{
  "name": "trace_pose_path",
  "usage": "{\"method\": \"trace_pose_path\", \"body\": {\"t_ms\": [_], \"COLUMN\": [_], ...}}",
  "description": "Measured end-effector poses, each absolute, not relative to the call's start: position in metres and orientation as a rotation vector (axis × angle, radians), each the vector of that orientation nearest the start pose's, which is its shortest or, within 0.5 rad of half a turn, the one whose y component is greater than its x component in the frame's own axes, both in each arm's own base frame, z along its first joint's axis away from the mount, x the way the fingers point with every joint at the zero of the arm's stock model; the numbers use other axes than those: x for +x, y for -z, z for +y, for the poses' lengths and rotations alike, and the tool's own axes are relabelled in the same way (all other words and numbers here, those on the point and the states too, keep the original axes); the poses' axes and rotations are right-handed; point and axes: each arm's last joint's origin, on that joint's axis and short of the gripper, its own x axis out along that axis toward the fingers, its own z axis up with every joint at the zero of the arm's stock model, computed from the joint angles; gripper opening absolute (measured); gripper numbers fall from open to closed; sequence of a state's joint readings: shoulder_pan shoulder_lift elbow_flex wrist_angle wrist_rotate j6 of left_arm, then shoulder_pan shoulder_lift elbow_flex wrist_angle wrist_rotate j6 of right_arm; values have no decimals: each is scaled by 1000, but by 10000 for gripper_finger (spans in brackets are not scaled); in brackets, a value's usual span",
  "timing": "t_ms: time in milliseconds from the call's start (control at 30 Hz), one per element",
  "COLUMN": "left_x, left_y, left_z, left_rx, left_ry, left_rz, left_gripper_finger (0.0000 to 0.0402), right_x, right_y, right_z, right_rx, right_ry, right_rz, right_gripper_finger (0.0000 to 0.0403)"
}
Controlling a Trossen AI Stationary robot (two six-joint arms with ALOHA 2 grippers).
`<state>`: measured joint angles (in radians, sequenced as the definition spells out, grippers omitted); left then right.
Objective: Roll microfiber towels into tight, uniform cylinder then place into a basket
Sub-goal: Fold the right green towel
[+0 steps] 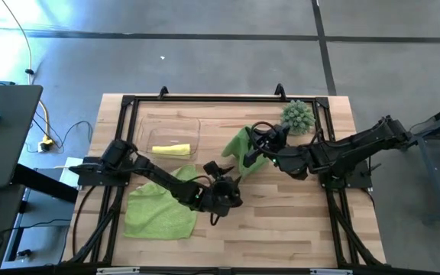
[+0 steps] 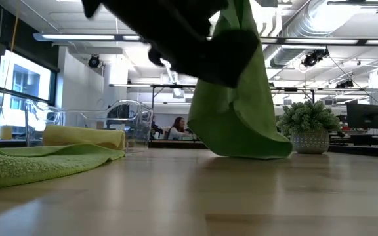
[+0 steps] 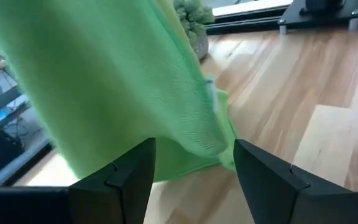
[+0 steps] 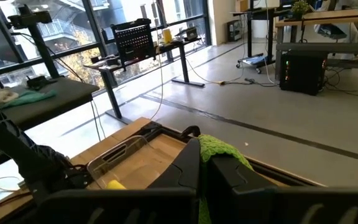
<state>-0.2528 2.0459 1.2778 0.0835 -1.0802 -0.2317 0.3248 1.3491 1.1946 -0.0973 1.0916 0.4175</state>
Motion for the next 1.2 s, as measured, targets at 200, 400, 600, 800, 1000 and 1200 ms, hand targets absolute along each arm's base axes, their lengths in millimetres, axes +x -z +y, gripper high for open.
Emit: {"method": "trace_pose_path", "body": {"t_ms": [200, 400, 600, 800, 1000, 1200], "left_x": [427, 427, 428, 427, 425, 422], "left_y": [-138, -137, -136, -134, -131, -135], "left_z": [-81, -80, -71, -69, -72, -71], "left_rx": [200, 259, 266, 275, 319, 359], "left_ry": [-906, -1049, -1075, -1075, -1060, -1039], "left_rz": [363, 316, 327, 345, 386, 430], "left_gripper_finger": [207, 201, 151, 80, 15, 2], "right_x": [285, 285, 285, 285, 284, 284], "right_y": [-363, -363, -363, -362, -359, -360], "right_z": [69, 69, 69, 69, 70, 72], "right_rx": [230, 229, 230, 228, 208, 222], "right_ry": [787, 786, 784, 783, 764, 669], "right_rz": [31, 33, 33, 36, 69, 101], "right_gripper_finger": [0, 0, 0, 0, 0, 0]}}
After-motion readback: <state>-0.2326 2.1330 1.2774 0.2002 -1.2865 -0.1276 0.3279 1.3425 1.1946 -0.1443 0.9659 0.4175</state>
